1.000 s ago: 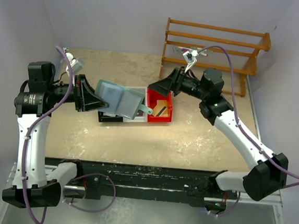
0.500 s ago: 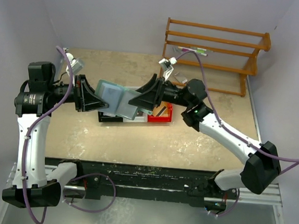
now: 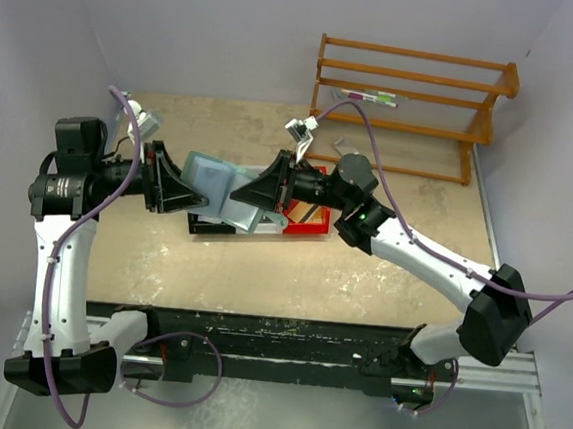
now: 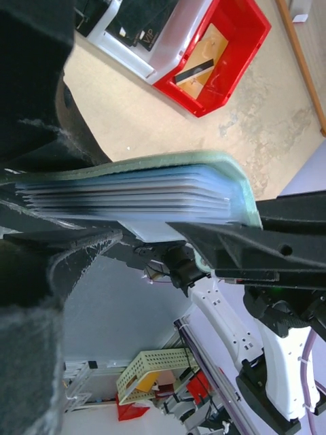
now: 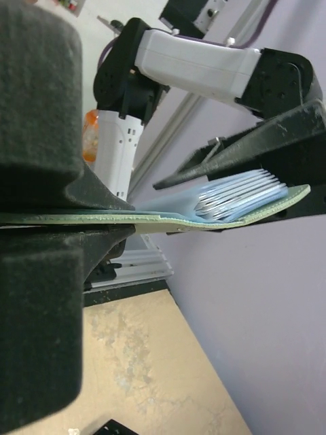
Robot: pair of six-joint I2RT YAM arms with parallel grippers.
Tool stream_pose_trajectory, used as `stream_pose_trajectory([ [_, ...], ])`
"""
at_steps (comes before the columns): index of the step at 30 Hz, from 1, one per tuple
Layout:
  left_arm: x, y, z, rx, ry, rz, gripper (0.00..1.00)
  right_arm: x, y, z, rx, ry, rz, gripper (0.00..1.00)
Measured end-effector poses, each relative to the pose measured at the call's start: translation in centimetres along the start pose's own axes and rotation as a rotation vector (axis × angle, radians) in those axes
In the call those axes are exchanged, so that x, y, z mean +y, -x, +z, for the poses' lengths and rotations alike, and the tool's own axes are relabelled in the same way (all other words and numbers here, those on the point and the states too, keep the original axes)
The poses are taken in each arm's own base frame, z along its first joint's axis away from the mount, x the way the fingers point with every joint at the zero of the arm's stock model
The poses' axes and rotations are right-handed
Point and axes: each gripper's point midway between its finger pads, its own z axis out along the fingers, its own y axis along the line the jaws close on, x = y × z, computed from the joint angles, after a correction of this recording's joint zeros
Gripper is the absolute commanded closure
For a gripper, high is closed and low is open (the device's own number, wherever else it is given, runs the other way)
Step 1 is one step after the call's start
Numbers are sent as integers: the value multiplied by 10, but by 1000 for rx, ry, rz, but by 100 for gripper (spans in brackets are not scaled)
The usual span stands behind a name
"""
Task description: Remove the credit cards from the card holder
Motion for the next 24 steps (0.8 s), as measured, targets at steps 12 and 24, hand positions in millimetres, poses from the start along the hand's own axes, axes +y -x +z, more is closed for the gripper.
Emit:
stream_pose_trajectory([
  [12, -19, -6, -1, -4, -99, 18, 46, -2, -7, -4, 14, -8, 9, 100],
  [24, -23, -9, -1, -4, -154, -13, 62, 3, -8, -20, 32, -22, -26, 100],
])
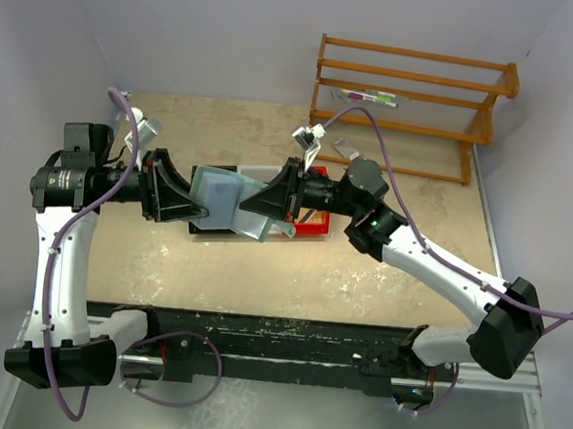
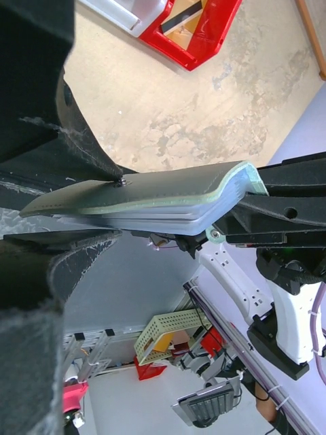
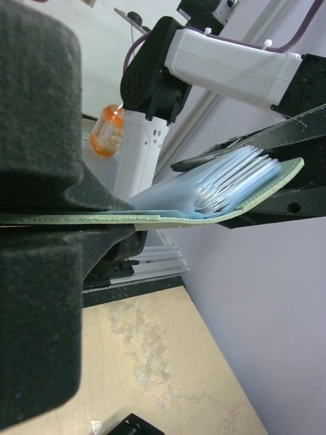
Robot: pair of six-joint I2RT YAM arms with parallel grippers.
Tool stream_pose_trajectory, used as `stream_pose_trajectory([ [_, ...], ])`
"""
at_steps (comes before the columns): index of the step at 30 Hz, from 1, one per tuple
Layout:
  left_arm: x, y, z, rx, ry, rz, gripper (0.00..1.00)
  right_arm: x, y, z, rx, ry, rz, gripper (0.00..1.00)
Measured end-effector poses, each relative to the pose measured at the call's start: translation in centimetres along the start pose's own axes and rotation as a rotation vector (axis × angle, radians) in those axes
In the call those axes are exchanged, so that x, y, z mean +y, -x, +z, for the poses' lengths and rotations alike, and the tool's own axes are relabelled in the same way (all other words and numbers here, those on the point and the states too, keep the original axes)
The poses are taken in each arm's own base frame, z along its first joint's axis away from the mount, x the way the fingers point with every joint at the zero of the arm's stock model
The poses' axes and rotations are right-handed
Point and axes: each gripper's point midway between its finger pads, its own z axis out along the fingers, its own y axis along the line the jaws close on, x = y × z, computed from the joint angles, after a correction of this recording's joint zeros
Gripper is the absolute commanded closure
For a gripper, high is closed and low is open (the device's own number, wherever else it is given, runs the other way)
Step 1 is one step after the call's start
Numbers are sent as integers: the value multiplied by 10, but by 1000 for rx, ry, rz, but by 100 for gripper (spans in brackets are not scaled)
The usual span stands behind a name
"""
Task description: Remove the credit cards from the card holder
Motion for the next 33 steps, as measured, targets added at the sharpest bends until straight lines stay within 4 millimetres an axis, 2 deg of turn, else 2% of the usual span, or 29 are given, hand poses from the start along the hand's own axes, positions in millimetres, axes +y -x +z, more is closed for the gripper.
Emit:
stream_pose_trajectory([
  [3, -2, 1, 0, -1, -2, 2, 57, -1, 0, -2, 3, -4, -10, 100],
  [6, -3, 2, 0, -1, -3, 6, 57, -3, -1, -3, 9, -9, -12, 100],
  [8, -4, 2, 0, -2, -4, 9, 60, -3, -3, -3, 15, -9, -11, 100],
  [12, -4, 2, 0, -2, -5, 10, 73, -4, -5, -4, 26, -10, -9, 100],
  [17, -4, 3, 0, -3, -5, 17, 76, -4, -6, -4, 29, -9, -8, 100],
  [20, -4, 3, 0, -3, -5, 20, 83, -3, -6, -4, 30, -6, -6, 99],
  [22, -4, 3, 0, -3, -5, 21, 86, -2, -6, -4, 30, -2, -2, 90],
  [23, -5, 3, 0, -3, -5, 21, 88, -2, -5, -4, 30, 1, 1, 81],
  [25, -5, 3, 0, -3, -5, 22, 93, 0, -5, -4, 31, 10, 8, 54],
  [28, -6, 3, 0, -3, -3, 18, 98, -1, -4, -2, 25, 11, 17, 25],
  [31, -1, 3, -1, 4, 30, 16, 98, -8, -3, -2, 11, -20, 16, 12],
  [33, 4, 0, -1, 9, 63, 6, 98, -13, 1, -1, -12, -46, 5, 7],
])
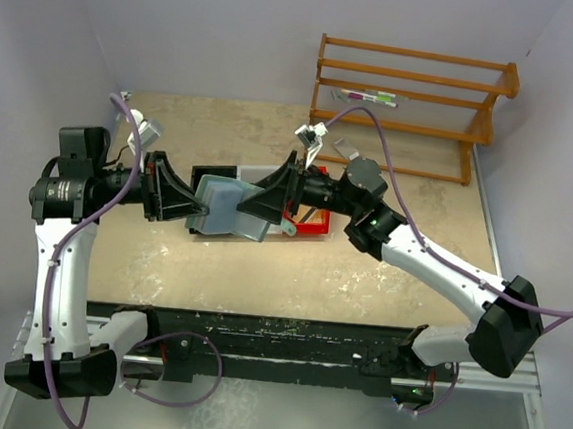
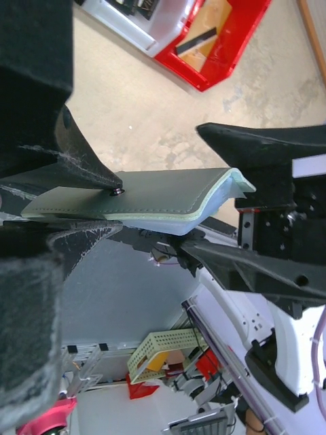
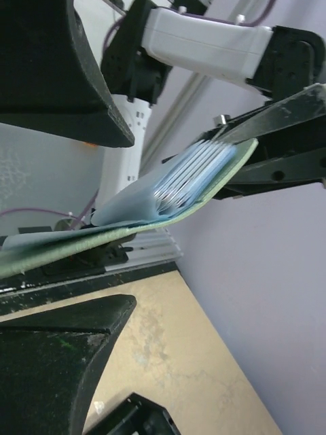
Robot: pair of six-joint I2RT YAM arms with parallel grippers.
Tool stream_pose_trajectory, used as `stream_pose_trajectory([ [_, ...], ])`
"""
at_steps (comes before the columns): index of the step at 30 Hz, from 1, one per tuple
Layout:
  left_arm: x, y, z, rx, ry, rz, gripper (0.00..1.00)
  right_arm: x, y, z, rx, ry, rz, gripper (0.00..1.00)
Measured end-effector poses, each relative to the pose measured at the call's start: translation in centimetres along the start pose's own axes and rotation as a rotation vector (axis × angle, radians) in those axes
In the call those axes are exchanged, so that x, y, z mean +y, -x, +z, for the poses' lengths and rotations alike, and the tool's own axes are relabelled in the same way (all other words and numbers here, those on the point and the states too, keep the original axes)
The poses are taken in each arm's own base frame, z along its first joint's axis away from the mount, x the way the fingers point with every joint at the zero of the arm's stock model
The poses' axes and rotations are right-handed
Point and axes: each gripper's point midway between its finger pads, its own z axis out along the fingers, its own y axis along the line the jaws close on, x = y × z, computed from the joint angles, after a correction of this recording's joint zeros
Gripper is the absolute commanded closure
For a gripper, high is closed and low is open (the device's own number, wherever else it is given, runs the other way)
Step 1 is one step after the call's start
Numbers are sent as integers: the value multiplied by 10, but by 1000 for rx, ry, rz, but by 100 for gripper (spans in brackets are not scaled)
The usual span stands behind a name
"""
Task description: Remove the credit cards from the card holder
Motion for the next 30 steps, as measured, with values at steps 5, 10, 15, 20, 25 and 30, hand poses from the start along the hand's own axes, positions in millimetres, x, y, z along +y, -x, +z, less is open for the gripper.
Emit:
stream_pose_trajectory([
  [5, 10, -6, 0, -5, 63, -41, 98, -7, 4, 0, -53, -33, -16, 0],
  [10, 9, 0, 1, -28, 71, -61, 98, -3, -2, 12, -60, -59, -38, 0],
  [15, 6, 6, 1, -40, 54, -84, 98, -5, -2, 26, -68, -117, -85, 6],
  [20, 3, 10, 1, -44, 27, -110, 98, -19, 0, 24, -85, -194, -114, 15],
  [25, 4, 11, 1, -45, 18, -137, 99, -20, 5, 19, -102, -245, -148, 18],
  [30, 3, 12, 1, -44, 11, -146, 100, -19, 4, 15, -93, -260, -153, 16],
])
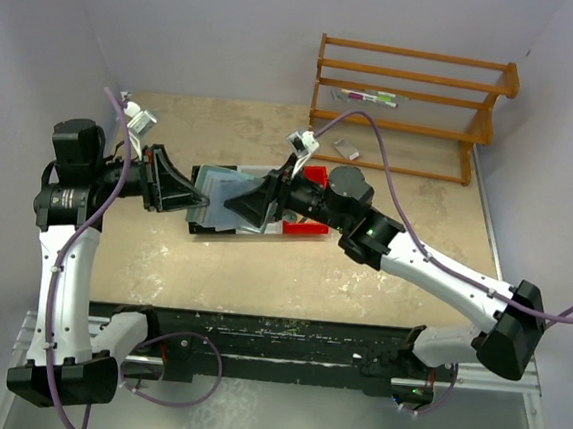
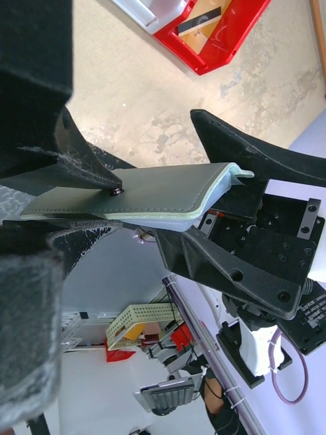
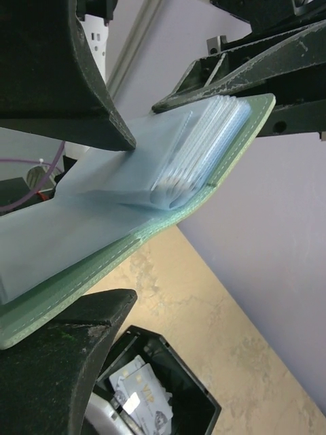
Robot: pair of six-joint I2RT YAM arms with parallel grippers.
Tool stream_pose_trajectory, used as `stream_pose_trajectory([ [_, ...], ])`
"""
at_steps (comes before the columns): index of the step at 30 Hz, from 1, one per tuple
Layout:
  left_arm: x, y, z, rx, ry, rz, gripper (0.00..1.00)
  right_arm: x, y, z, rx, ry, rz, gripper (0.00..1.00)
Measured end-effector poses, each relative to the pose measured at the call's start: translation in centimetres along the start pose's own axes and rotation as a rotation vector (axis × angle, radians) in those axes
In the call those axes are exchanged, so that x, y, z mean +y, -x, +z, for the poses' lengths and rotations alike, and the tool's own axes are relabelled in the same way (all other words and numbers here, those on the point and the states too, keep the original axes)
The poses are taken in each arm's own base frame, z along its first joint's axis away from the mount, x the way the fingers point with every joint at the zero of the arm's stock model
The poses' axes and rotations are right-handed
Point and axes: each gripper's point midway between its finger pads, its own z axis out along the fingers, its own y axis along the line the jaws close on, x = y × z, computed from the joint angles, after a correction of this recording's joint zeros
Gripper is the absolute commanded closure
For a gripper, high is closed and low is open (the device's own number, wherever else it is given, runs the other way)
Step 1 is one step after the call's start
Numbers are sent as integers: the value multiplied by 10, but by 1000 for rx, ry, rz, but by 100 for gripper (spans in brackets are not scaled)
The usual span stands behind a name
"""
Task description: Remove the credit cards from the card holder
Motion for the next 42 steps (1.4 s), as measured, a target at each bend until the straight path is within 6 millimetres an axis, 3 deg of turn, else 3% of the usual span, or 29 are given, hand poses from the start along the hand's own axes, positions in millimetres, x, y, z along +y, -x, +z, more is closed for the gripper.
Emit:
stream_pose_trajectory([
  [6, -7, -1, -1, 9, -38, -3, 100, -6, 6, -22, 2, -63, -46, 11],
  [12, -15, 0, -1, 15, -66, 8, 100, -15, 36, -61, -66, -156, -104, 0],
  [19, -10, 1, -1, 11, -47, 4, 100, 0, 58, -81, -136, -136, -134, 0],
  [25, -5, 3, 0, 10, -37, -9, 100, 9, 60, -54, -99, -49, -148, 0],
  [31, -8, 2, 0, 16, -60, -17, 100, 3, 33, -14, 35, 41, -158, 0],
  [33, -9, 2, 0, 17, -64, -17, 100, 2, 21, -8, 77, 71, -152, 0],
  [37, -8, 2, 0, 18, -68, -23, 100, 10, 17, -5, 89, 127, -155, 0],
  [42, -7, 2, 0, 20, -72, -30, 100, 11, 15, -2, 91, 138, -156, 10],
])
